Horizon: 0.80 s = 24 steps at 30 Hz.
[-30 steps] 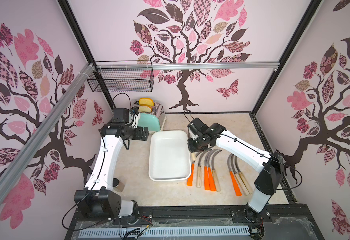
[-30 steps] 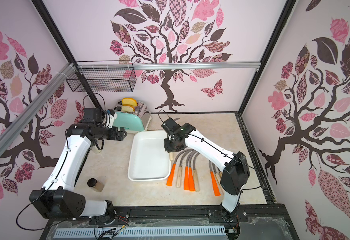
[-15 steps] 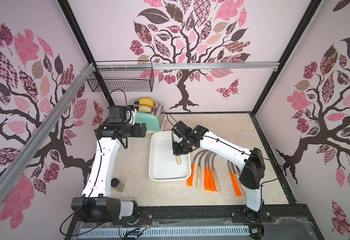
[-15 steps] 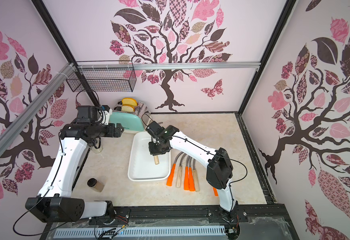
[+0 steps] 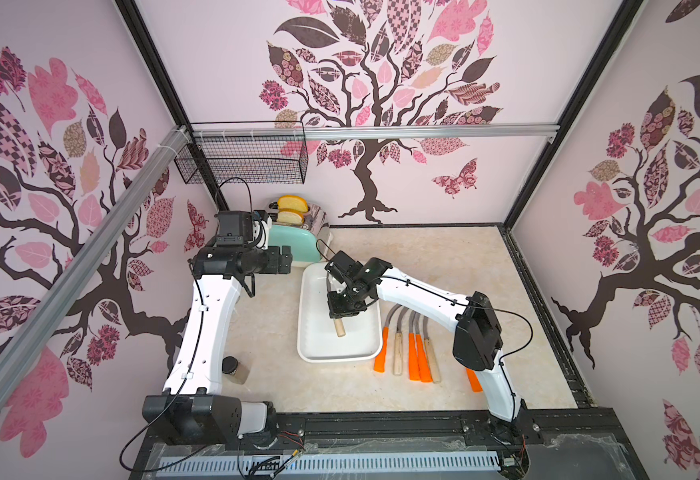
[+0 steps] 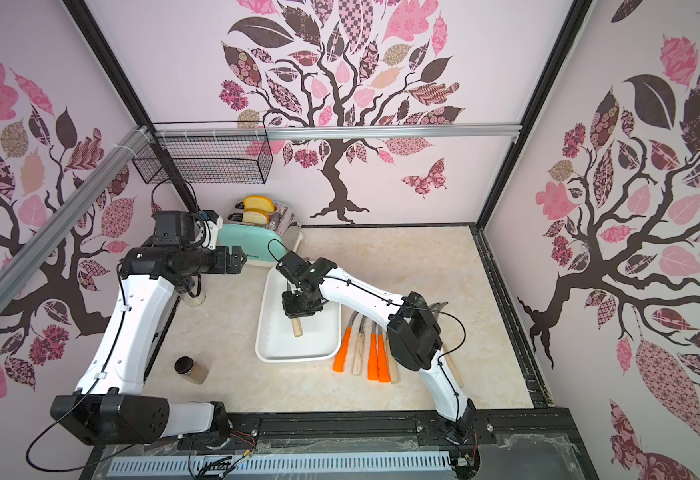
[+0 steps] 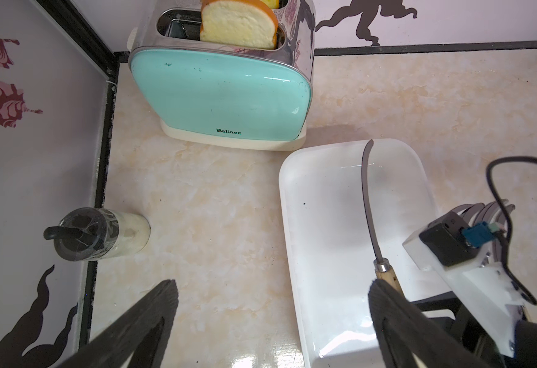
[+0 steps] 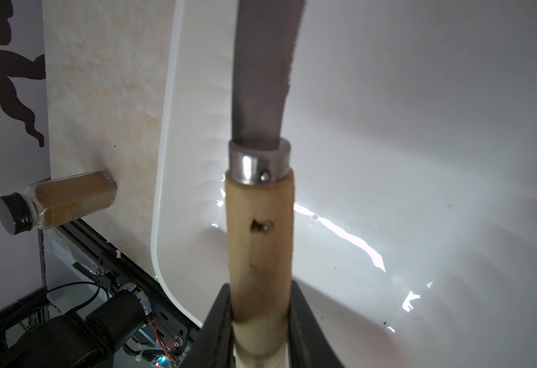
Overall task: Put small sickles into storage boxes
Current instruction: Place the sickle in the storage box.
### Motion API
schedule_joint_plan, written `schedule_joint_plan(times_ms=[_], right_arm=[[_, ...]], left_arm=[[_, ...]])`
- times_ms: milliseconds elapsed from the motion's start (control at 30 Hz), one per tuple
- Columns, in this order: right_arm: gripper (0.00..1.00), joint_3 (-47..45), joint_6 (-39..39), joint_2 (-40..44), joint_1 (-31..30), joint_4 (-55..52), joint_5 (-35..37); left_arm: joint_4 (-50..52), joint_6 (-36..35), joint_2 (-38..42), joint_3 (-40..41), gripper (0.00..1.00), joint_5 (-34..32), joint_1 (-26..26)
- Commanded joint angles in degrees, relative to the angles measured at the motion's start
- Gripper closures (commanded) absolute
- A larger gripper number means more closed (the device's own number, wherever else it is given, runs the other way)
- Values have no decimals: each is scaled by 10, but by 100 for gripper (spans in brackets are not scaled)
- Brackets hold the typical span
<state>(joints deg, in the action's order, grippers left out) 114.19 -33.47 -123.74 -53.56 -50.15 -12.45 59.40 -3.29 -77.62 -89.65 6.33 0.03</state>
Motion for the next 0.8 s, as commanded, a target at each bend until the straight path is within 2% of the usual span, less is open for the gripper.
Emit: schedule_joint_plan(times_ms=[0,100,367,767], right_arm=[[98,18,-7,-12,-13,-3,-7],[98,16,-14,-18,-17,6,-11],[98,27,-22,-49,-18,18,-31],[98,35,-35,-90,-20,50,-45]], left_arm=[[10,-21,2,-26,2,-2,3],[10,-22,-1,-37,2,-16,3],[-1,-2,2,-37,2,-3,3],[3,-16,7,-34,2,0,3]])
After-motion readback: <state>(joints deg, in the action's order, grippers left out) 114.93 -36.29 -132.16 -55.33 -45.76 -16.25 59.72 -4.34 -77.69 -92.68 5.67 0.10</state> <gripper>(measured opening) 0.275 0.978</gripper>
